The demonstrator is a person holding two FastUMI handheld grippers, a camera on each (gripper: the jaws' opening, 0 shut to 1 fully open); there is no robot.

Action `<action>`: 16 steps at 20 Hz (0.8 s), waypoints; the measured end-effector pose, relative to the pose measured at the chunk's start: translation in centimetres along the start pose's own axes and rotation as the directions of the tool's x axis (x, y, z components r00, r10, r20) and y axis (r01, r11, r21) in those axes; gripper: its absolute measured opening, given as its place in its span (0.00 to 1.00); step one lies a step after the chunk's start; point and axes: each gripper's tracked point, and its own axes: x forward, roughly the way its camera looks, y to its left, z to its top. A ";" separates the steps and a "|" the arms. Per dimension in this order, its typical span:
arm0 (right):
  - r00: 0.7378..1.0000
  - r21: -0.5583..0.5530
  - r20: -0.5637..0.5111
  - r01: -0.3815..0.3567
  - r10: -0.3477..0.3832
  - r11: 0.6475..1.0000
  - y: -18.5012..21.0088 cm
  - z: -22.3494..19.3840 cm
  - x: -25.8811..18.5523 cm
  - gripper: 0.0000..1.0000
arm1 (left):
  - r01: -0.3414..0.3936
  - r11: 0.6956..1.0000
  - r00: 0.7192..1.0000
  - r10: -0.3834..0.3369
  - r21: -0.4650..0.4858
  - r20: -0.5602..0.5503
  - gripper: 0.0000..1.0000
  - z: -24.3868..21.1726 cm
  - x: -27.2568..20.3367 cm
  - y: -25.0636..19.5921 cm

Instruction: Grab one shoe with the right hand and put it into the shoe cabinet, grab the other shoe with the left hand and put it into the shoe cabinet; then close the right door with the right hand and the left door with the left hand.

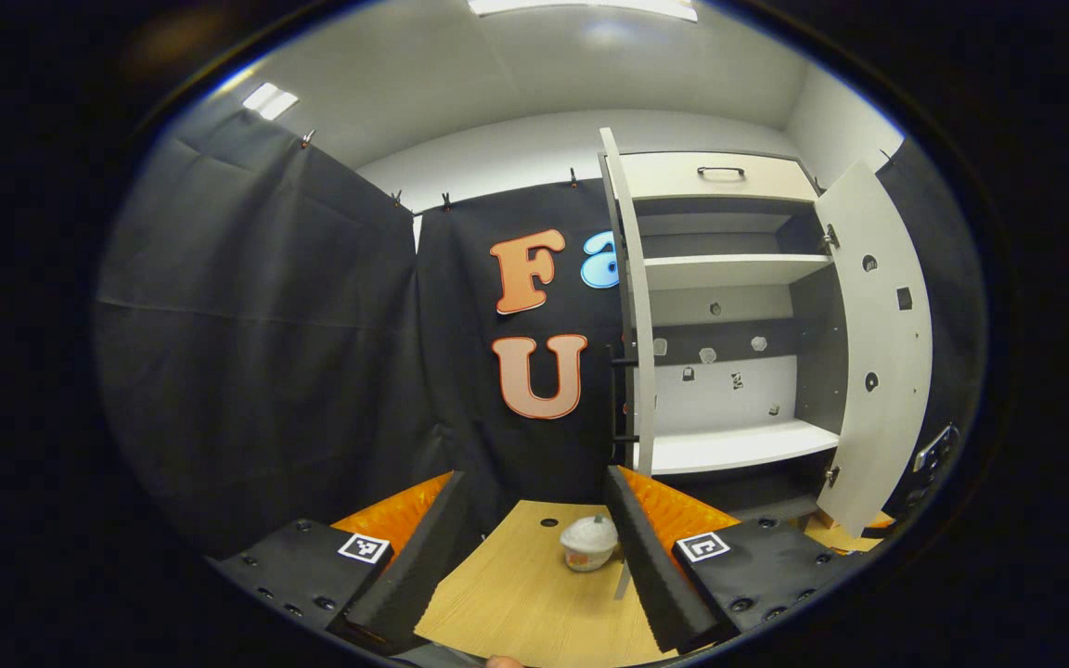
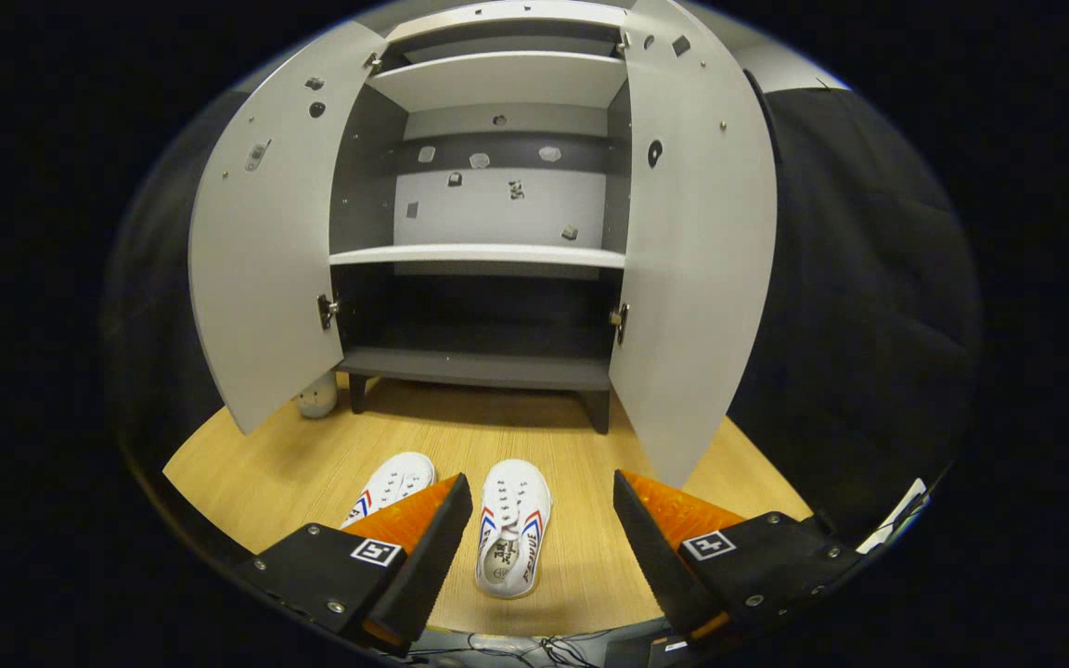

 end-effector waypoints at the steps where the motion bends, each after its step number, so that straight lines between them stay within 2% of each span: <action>1: 1.000 -0.005 -0.029 0.003 -0.003 1.000 -0.1 -1.5 1.1 0.94 | -0.007 1.000 1.000 0.007 0.001 -0.003 0.96 -0.2 0.0 0.2; 3: 0.997 -0.019 -0.075 0.017 -0.018 1.000 -0.4 -4.1 3.1 0.93 | -0.021 1.000 1.000 0.021 0.004 -0.004 0.98 -0.3 -0.1 0.8; 7: 0.983 0.015 -0.180 0.038 -0.034 0.999 -0.8 -8.3 7.0 0.83 | -0.058 0.998 0.998 0.058 0.038 -0.012 0.96 -0.8 0.0 2.0; 10: 0.966 0.049 -0.256 0.030 -0.017 0.998 -0.6 -10.5 9.1 0.76 | -0.078 0.996 0.997 0.079 0.049 -0.020 0.98 -1.3 0.2 2.8; 13: 0.951 0.023 -0.310 0.024 -0.016 0.999 -0.6 -12.2 10.5 0.70 | -0.091 0.995 0.995 0.092 0.051 -0.035 0.96 -2.1 0.5 3.3; 15: 0.945 0.031 -0.328 0.021 -0.010 0.999 -0.5 -12.3 11.3 0.57 | -0.097 0.994 0.994 0.100 0.053 -0.042 0.96 -2.4 0.8 3.4; 16: 0.939 0.037 -0.343 0.017 -0.004 0.999 -0.4 -12.6 11.6 0.60 | -0.099 0.994 0.994 0.102 0.053 -0.047 0.97 -2.6 0.9 3.5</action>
